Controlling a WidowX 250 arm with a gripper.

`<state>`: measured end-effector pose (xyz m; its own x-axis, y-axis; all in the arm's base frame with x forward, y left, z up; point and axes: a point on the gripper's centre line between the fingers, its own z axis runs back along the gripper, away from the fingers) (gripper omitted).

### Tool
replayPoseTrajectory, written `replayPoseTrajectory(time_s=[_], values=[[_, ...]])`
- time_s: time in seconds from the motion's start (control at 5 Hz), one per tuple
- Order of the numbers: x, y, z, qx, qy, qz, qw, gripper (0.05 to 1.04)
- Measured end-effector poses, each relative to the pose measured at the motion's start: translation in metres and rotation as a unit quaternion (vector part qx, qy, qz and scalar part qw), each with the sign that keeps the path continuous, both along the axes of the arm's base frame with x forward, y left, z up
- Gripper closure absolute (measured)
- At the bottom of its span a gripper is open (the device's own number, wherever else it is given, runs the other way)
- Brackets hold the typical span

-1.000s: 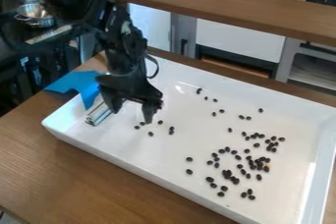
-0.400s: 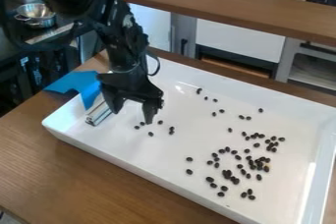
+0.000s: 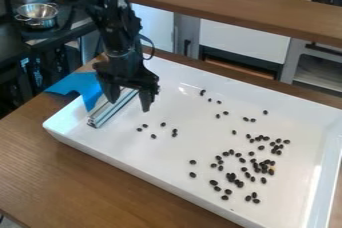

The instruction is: Sweep into pile

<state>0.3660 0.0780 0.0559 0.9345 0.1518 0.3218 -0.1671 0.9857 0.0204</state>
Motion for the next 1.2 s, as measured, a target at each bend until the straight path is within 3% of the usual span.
replayPoseTrajectory(time_s=[0.6, 1.2], values=[[0.008, 0.029, 0.002, -0.008, 0.008, 0.003, 0.9999, 0.083], [0.011, 0.043, -0.015, -0.01, 0.03, 0.005, 0.9995, 0.083]])
